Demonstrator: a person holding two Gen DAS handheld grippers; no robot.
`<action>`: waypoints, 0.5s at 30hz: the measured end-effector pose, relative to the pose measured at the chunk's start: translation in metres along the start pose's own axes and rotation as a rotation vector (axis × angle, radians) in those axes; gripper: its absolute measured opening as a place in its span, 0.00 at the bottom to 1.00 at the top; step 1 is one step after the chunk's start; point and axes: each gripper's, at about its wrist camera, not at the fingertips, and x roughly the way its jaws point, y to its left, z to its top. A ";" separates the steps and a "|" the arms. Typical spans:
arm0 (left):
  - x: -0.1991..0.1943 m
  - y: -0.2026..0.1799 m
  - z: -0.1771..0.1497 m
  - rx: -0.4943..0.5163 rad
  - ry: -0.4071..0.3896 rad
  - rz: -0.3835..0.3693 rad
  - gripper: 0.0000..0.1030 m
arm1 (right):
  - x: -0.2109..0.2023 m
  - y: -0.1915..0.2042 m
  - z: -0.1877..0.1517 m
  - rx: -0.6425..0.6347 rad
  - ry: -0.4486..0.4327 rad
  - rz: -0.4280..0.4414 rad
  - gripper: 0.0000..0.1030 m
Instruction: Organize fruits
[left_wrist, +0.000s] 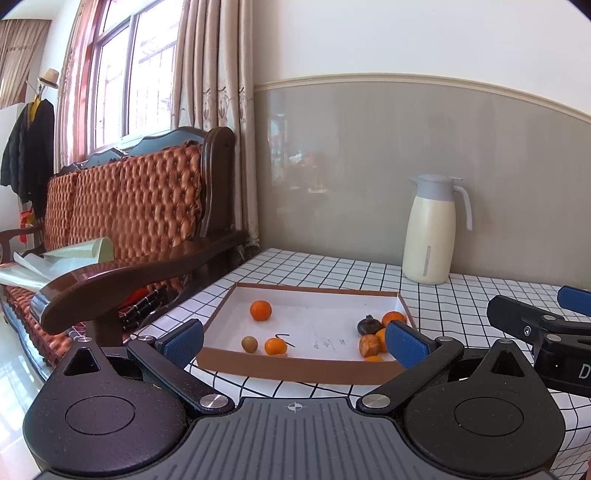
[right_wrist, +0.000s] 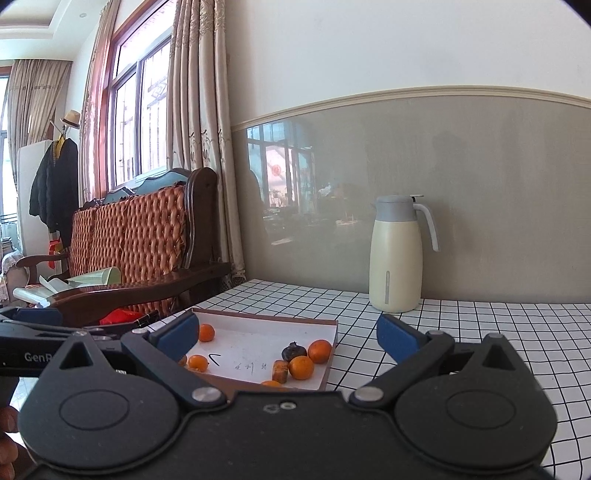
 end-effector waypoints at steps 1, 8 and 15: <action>0.000 0.000 0.000 0.000 0.000 0.001 1.00 | 0.000 0.000 0.000 -0.001 0.002 -0.004 0.94; 0.002 0.001 -0.003 -0.001 0.008 0.008 1.00 | 0.001 0.001 0.000 -0.008 0.020 -0.007 0.94; 0.002 0.003 -0.005 -0.007 0.007 0.015 1.00 | 0.005 -0.003 -0.004 0.007 0.031 -0.045 0.94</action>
